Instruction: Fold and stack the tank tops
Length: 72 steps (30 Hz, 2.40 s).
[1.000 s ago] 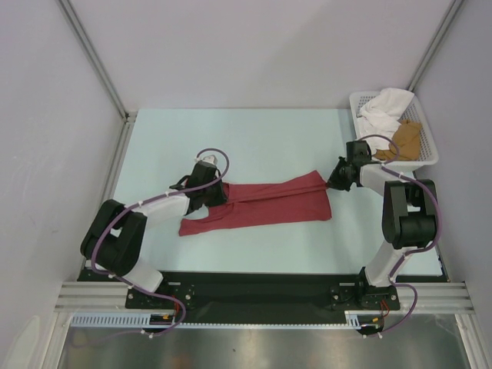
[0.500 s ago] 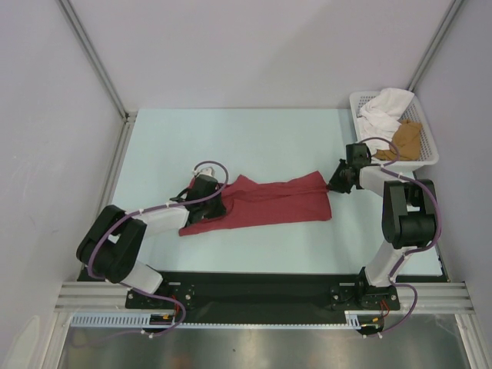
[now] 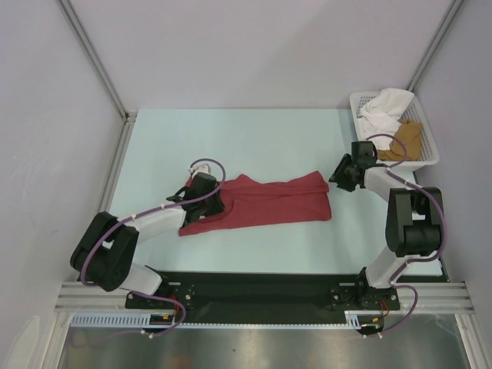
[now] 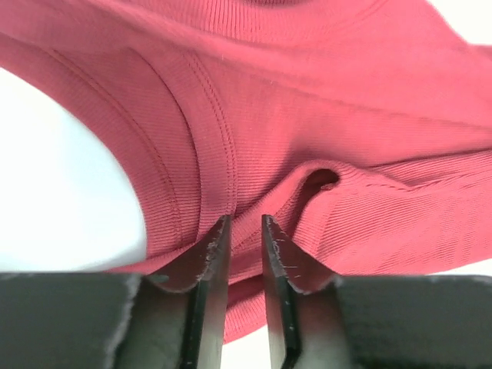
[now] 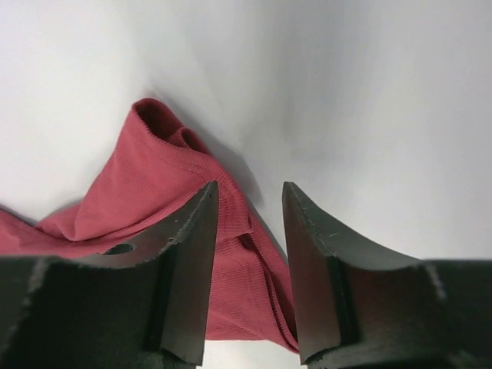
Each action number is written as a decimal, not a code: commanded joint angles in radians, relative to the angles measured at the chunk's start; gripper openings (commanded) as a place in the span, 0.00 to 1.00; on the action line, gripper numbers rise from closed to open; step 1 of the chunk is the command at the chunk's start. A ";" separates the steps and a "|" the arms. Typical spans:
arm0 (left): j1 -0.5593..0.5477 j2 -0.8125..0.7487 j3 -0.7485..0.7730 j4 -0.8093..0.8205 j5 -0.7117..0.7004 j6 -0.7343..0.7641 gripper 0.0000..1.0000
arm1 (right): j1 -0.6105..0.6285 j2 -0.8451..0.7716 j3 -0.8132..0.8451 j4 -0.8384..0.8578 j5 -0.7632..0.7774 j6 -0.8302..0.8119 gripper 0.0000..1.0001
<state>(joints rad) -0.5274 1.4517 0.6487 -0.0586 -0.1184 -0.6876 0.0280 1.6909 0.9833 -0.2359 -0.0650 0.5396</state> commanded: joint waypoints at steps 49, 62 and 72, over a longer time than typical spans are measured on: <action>0.030 0.674 0.982 -0.445 0.094 0.290 0.43 | 0.099 0.026 0.017 0.049 -0.055 -0.018 0.35; 0.023 0.690 0.993 -0.442 0.103 0.295 0.42 | 0.101 0.015 0.011 0.046 -0.056 -0.017 0.33; 0.023 0.623 0.964 -0.435 0.125 0.295 0.00 | 0.099 0.016 0.014 0.044 -0.053 -0.017 0.33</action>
<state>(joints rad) -0.5053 2.1391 1.6032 -0.4995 -0.0048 -0.4004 0.1280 1.7130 0.9951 -0.2089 -0.1356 0.5232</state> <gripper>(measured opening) 0.011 0.330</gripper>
